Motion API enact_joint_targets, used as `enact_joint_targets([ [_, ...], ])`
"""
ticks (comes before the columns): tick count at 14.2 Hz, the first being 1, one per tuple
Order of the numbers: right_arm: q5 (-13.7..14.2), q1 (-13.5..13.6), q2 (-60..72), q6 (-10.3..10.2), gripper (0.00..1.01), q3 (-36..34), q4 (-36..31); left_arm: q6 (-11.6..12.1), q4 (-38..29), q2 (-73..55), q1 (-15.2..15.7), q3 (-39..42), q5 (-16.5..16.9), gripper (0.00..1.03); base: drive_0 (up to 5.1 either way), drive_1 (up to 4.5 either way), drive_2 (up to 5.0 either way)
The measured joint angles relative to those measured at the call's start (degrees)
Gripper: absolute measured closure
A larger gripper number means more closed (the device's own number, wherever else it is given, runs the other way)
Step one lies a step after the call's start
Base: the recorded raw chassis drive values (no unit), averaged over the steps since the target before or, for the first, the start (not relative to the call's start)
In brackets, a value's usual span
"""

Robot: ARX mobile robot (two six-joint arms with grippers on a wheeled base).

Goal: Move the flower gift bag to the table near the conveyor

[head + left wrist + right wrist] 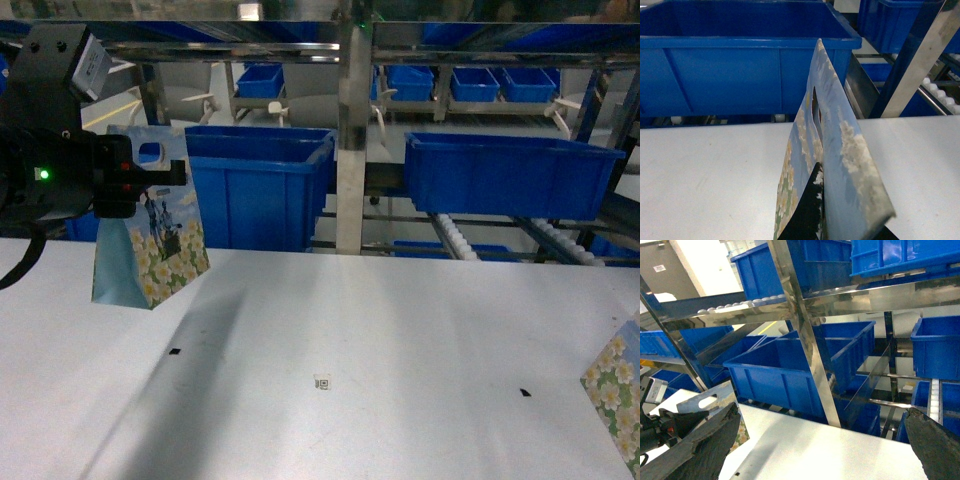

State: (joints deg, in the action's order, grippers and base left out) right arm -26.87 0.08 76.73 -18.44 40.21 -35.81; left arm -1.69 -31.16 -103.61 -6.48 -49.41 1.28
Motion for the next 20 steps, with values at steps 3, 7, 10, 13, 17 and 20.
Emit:
enact_joint_targets([
  [3, 0.0, 0.0, 0.0, 0.0, 0.03, 0.0, 0.0, -0.9, 2.2, -3.3, 0.8, -1.5, 0.2, 1.01, 0.0, 0.0, 0.0],
  [7, 0.0, 0.0, 0.0, 0.0, 0.03, 0.0, 0.0, -2.3, 1.9, -8.4, 4.6, -1.6, -0.2, 1.01, 0.0, 0.0, 0.0],
  [10, 0.0, 0.0, 0.0, 0.0, 0.03, 0.0, 0.0, -2.3, 2.0, -9.4, 4.3, -1.6, 0.2, 1.01, 0.0, 0.0, 0.0],
  [13, 0.0, 0.0, 0.0, 0.0, 0.03, 0.0, 0.0, -1.3, 2.9, -9.5, 3.5, -1.6, -1.3, 1.01, 0.0, 0.0, 0.0],
  [17, 0.0, 0.0, 0.0, 0.0, 0.03, 0.0, 0.0, -0.9, 3.0, -9.5, 3.5, -1.6, -1.6, 1.0, 0.0, 0.0, 0.0],
  [20, 0.0, 0.0, 0.0, 0.0, 0.03, 0.0, 0.0, -0.9, 4.4, -9.1, 3.2, -1.6, -1.4, 0.76, 0.0, 0.0, 0.0],
])
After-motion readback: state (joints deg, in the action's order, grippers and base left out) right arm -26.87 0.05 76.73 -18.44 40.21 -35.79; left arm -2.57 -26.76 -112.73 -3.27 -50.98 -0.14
